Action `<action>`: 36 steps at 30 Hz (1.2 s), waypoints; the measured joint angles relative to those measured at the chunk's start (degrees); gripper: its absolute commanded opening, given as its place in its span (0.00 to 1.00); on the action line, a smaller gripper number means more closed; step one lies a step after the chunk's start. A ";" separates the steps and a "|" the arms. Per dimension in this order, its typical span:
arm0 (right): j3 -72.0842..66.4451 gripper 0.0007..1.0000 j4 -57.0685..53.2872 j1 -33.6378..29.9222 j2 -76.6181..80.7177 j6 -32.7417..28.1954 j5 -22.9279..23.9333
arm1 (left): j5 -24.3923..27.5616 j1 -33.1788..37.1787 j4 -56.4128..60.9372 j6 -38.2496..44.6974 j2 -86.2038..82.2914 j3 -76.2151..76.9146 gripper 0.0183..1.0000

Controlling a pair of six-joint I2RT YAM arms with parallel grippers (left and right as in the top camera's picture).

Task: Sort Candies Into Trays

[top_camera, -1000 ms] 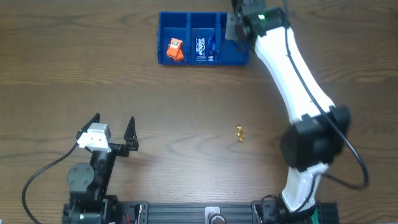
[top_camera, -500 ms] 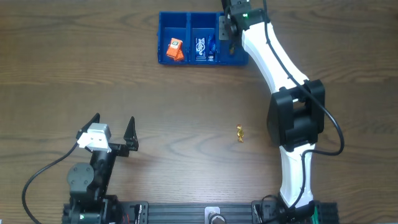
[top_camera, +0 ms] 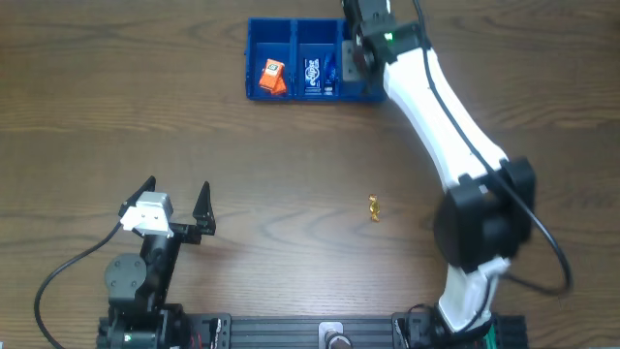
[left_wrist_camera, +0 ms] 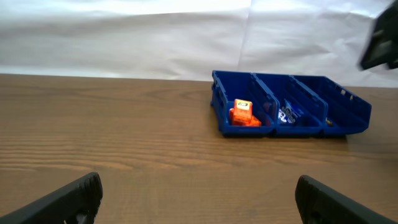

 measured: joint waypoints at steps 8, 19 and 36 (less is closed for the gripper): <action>-24.61 0.61 -4.76 4.13 -13.73 7.67 -1.53 | 0.02 0.00 0.02 0.02 0.00 0.00 1.00; -44.74 0.61 4.57 4.13 -13.03 11.37 -9.03 | 0.02 0.00 0.00 0.02 0.00 0.00 1.00; -47.93 0.54 4.96 4.13 -13.03 12.13 -11.28 | 0.02 0.00 0.00 0.02 0.00 0.00 1.00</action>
